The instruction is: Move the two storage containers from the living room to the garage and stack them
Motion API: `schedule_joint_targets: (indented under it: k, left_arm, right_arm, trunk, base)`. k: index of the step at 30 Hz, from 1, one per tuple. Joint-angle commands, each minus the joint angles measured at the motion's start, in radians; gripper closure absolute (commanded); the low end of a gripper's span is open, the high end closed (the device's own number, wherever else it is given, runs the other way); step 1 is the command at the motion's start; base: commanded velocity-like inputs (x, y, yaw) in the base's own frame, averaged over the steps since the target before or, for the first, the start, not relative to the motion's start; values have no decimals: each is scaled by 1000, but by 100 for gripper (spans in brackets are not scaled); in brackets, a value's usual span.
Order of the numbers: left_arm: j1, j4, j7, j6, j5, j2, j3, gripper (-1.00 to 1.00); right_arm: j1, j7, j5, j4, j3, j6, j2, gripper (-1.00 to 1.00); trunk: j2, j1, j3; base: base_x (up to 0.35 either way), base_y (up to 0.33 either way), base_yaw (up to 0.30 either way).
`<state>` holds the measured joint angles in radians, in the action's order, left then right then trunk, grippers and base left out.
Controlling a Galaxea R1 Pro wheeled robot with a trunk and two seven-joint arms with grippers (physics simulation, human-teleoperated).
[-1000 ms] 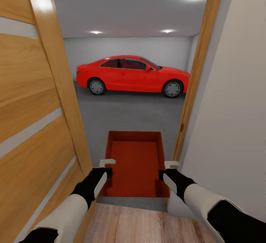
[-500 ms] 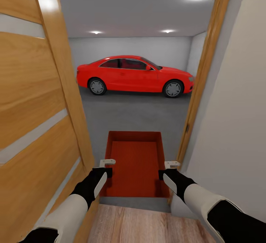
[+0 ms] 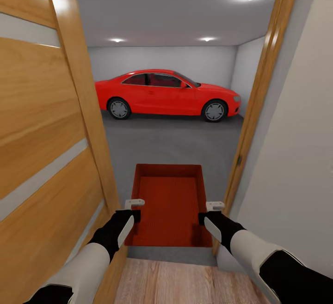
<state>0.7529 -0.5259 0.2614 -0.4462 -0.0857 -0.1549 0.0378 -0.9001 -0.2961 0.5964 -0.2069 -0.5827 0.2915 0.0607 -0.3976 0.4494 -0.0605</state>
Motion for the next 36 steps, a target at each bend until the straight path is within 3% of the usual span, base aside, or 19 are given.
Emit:
schedule_joint_targets:
  k: [1,18,36]
  left_arm:
    - [0,-2,12,-9,9,1,2,100]
    - [0,-2,12,-9,9,1,2,100]
    - [0,-2,13,-9,10,1,2,100]
  right_arm:
    - [-2,-32,-21,-2,26,8,-10,100]
    - [-2,-32,-21,-2,26,8,-10,100]
    - [-2,-32,-19,-2,27,6,-10,100]
  trunk:
    - [-2,1,-2]
    - [-2,1,-2]
    - [-2,1,-2]
  base:
    - [0,1,-196]
    - [0,0,-175]
    - [0,0,-8]
